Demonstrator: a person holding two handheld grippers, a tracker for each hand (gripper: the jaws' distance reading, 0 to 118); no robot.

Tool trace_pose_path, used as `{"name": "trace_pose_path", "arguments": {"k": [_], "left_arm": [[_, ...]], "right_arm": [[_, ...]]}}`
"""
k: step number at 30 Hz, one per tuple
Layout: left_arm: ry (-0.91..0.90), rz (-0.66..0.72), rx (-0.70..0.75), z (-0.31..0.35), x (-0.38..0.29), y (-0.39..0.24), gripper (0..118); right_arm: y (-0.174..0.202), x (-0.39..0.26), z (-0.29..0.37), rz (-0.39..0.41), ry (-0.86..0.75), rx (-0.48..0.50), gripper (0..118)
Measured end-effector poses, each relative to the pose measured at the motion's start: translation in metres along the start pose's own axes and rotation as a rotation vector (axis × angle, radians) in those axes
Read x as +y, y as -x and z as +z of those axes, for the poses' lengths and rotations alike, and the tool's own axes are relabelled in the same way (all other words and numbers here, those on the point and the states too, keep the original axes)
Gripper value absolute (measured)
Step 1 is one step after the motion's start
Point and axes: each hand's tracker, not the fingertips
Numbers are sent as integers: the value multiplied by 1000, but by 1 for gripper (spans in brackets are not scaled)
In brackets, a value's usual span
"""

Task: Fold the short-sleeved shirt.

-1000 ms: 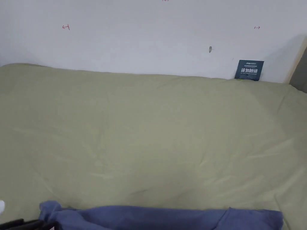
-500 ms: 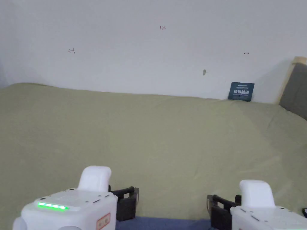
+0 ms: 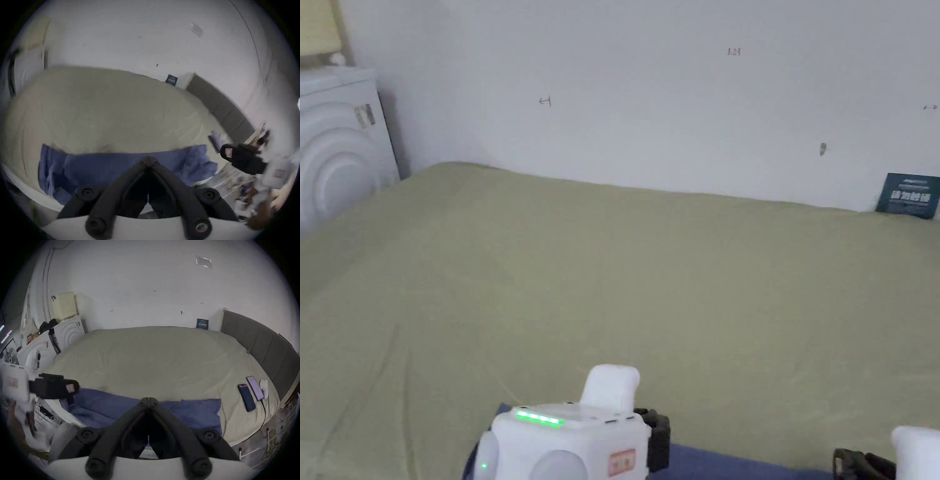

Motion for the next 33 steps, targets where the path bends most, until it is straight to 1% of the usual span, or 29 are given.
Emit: {"name": "trace_pose_path", "arguments": {"k": [1, 2, 3, 4, 5, 6, 7, 8, 10, 11, 13, 16, 17, 19, 20, 21, 23, 27, 28, 29, 30, 31, 33], "left_arm": [[18, 52, -77, 8, 7, 26, 0], [-4, 118, -127, 20, 8, 60, 0], [-47, 129, -146, 32, 8, 89, 0], [-54, 136, -178, 42, 7, 111, 11], [-79, 155, -210, 54, 9, 137, 59], [-89, 210, -198, 60, 7, 159, 103], [-82, 275, -205, 61, 4, 176, 118], [-146, 344, -296, 72, 2, 199, 117], [-87, 477, -276, 69, -22, 215, 118], [-66, 491, -291, 66, -31, 226, 118], [-29, 508, -268, 67, -23, 219, 118], [43, 542, -230, 56, -37, 222, 118], [50, 544, -196, 44, -45, 270, 118], [99, 551, -198, 33, -52, 280, 118], [103, 557, -201, 27, -55, 282, 118], [102, 555, -213, 27, -61, 256, 118], [75, 527, -193, 25, -61, 244, 118], [55, 575, -222, 27, -58, 249, 117], [58, 570, -229, 29, -57, 245, 101], [67, 548, -200, 28, -51, 233, 37], [112, 468, -113, 25, -48, 227, 8], [122, 431, -68, 26, -45, 225, 8], [143, 475, -191, 26, -42, 222, 8]], "right_arm": [[-2, 2, 2, -3, -5, 1, 0], [-6, 4, 5, -13, -12, 8, 0], [-9, 6, 6, -21, -16, 17, 0], [-11, 7, 6, -32, -21, 27, 0], [-13, 8, 6, -45, -23, 38, 0], [-15, 9, 5, -47, -20, 48, 0], [-16, 10, 4, -50, -20, 56, 0], [-16, 11, 3, -49, -11, 65, 0], [-13, 11, 4, -40, -4, 69, 0], [-13, 11, 4, -39, 2, 77, 0], [-11, 12, 4, -38, 9, 95, 0], [-11, 12, 6, -32, 18, 112, 0], [-10, 12, 7, -24, 20, 110, 0], [-11, 13, 9, -20, 21, 112, 0], [-12, 13, 9, -31, 18, 118, 0], [-13, 13, 9, -52, 15, 129, 0], [-15, 11, 7, -93, 24, 158, 0], [-13, 5, 0, -108, 40, 162, 0], [-13, 3, -1, -107, 47, 163, 0], [-14, 1, -1, -108, 54, 165, 0], [-13, -1, -1, -111, 56, 166, 0], [-14, -2, -1, -117, 58, 166, 0], [-18, -4, 2, -133, 62, 172, 0]]}}
